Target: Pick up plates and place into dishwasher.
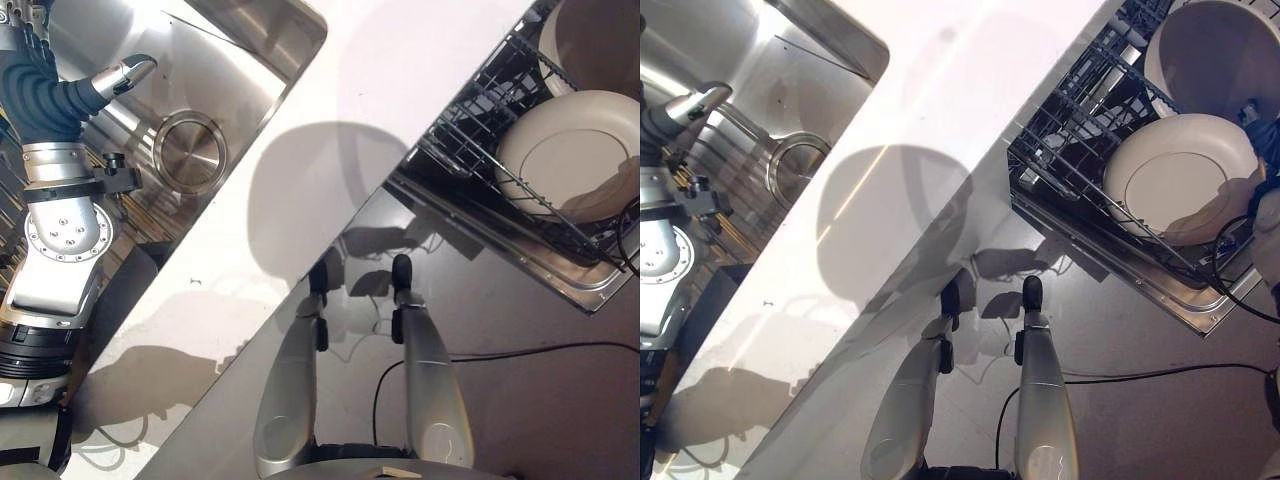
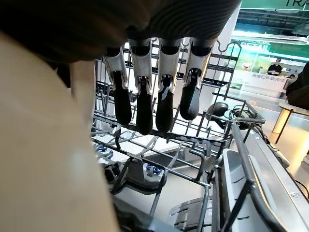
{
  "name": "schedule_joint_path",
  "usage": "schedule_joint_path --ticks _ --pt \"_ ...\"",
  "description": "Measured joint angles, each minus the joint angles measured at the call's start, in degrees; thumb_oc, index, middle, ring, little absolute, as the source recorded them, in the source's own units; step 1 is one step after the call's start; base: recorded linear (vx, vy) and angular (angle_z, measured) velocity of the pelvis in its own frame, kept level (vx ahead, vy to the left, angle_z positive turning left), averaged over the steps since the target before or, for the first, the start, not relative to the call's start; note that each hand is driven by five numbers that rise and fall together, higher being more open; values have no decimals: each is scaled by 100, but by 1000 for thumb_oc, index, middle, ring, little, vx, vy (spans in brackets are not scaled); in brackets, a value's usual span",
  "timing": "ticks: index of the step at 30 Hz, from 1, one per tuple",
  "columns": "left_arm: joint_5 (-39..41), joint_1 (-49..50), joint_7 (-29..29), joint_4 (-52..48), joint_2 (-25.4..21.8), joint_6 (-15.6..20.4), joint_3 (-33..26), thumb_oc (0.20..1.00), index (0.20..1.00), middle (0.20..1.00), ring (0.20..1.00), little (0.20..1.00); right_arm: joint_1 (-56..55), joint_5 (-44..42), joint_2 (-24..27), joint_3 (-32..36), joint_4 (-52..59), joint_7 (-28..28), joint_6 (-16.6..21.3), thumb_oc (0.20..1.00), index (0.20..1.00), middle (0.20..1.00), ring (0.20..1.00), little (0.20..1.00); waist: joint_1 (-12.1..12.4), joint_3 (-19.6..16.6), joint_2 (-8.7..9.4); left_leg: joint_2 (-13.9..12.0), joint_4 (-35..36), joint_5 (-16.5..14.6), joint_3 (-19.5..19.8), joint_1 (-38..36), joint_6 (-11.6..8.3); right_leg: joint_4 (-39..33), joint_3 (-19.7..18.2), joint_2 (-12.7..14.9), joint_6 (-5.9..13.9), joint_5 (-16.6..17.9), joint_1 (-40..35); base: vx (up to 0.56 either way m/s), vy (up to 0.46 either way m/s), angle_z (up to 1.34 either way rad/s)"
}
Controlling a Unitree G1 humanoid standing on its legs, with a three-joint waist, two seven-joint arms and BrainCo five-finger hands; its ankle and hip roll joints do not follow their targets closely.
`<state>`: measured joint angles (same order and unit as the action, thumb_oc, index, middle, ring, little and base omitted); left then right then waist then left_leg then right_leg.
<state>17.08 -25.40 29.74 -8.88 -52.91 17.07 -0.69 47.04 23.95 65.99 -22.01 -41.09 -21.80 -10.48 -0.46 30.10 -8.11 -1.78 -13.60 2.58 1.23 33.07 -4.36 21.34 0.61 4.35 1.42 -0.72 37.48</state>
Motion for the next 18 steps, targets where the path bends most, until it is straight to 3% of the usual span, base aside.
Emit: schedule_joint_path --ticks 1,2,4,5,18 --pt "0 0 -4 0 1 -1 0 1000 1000 1000 1000 1000 -7 0 0 7 21 15 -24 200 200 200 200 200 1 0 0 1 -3 0 3 1 0 4 2 0 0 0 0 0 0 0" --pt "0 0 -8 0 1 -2 -1 1000 1000 1000 1000 1000 -10 0 -2 8 30 22 -62 297 297 297 297 297 2 0 0 1 -5 0 5 3 0 5 4 0 -1 -1 0 0 0 0" --pt "0 0 -34 0 4 -3 -1 1000 1000 1000 1000 1000 -29 0 -22 33 43 37 -135 893 893 893 893 893 5 0 0 1 -9 0 11 3 0 9 8 0 -2 -2 -3 0 0 0" --pt "0 0 -53 0 8 -3 -2 1000 1000 1000 1000 1000 -65 0 -48 97 47 41 -189 1000 1000 1000 1000 1000 7 0 0 2 -10 0 19 3 0 10 15 0 -4 -3 -9 0 0 0" --pt "4 6 -281 10 108 -7 -9 1000 1000 1000 1000 1000 -830 -30 -471 242 -135 199 -460 1000 1000 1000 1000 1000 9 1 3 -5 -164 -16 160 -58 -19 46 147 0 -26 -13 -190 11 1 4"
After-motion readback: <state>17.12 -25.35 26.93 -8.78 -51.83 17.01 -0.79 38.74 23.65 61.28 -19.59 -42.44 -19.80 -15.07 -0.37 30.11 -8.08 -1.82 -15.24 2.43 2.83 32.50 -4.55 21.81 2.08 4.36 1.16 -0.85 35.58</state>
